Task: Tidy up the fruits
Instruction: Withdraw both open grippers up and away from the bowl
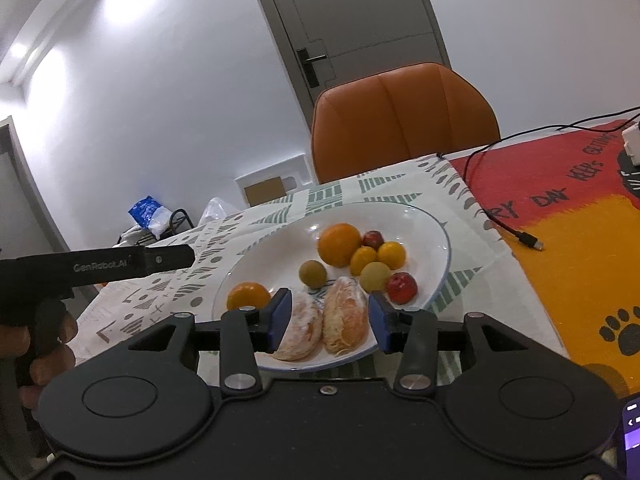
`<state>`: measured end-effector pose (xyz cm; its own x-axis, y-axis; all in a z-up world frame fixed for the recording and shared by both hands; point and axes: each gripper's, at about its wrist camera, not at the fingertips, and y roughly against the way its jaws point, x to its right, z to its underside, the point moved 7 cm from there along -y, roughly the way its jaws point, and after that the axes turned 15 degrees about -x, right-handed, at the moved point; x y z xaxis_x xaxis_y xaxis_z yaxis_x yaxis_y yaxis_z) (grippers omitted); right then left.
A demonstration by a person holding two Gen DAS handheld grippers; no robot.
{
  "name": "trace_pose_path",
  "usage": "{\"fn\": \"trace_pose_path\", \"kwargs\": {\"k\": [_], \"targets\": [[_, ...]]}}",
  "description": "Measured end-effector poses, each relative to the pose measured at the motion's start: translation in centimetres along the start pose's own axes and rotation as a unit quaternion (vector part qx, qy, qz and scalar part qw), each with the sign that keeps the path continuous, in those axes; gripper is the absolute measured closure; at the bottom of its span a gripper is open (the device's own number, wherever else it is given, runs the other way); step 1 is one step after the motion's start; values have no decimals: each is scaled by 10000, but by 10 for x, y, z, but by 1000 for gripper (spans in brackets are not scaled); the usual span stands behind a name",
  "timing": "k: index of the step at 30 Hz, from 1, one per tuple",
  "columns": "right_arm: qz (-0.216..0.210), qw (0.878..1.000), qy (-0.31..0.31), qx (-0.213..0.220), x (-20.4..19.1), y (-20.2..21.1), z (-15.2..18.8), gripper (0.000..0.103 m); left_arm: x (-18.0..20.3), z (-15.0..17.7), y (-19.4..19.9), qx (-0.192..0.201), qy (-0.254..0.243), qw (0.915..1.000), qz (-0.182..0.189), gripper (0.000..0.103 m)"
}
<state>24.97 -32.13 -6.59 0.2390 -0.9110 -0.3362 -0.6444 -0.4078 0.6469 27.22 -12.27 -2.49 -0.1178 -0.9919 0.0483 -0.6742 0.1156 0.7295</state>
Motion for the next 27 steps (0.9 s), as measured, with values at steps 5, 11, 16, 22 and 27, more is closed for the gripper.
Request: {"fn": "trace_pose_path", "kwargs": {"k": [5,11,16,22,27], "targets": [[-61,10000,49,15,-7,0,1,52,-12,6,12,93,108,9997,-179,30],[-28,9999,151,68,-16,3,2,40,-22,15,25,151,152,9992,-350,28],[-14,9996,245,141,-23,6,2,26,-29,24,32,106,263,9984,-494,17],[23,9993,338,171,-30,9,3,14,-37,33,48,246,361,9973,-589,9],[73,9990,397,207,-36,12,4,4,-44,41,57,283,475,9963,-661,8]]}}
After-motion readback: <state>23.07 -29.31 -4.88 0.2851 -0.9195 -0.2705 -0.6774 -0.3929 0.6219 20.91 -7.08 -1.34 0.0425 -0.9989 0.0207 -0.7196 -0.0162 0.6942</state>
